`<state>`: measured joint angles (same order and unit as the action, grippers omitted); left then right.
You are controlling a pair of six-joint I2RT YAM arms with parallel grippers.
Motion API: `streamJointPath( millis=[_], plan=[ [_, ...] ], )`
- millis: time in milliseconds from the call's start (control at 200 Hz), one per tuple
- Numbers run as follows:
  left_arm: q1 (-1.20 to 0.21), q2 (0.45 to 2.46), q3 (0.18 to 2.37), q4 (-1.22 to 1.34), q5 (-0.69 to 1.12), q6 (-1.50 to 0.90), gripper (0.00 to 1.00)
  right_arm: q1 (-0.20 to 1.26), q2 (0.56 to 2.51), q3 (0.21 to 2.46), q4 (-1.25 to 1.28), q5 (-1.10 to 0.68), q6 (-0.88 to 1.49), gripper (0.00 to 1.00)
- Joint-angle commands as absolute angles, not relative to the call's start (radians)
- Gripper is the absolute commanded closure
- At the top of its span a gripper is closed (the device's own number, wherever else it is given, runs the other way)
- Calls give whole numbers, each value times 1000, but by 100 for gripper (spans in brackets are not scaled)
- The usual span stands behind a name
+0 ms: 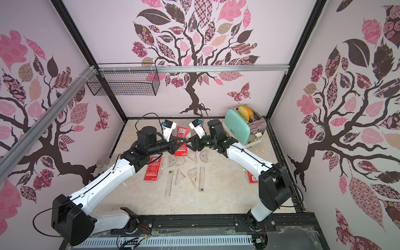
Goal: Open the ruler set and take out the ruler
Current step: Take out the ruler from the ruler set bag.
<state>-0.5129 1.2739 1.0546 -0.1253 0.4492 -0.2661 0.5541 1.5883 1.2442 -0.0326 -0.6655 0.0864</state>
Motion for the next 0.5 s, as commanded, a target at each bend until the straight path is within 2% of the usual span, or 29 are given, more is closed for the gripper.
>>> streamJointPath(
  millis=[0,265,495],
  plan=[
    [-524,1263,1038,-22,475,-260,100,596,1532,1251,-44,-671,91,45],
    [-524,1262,1017,-21,476,-255,100,595,1498,1249,-51,-602,107,63],
    [-523,1269,1010,-23,472,-253,100,596,1481,1241,-43,-556,116,68]
  ],
)
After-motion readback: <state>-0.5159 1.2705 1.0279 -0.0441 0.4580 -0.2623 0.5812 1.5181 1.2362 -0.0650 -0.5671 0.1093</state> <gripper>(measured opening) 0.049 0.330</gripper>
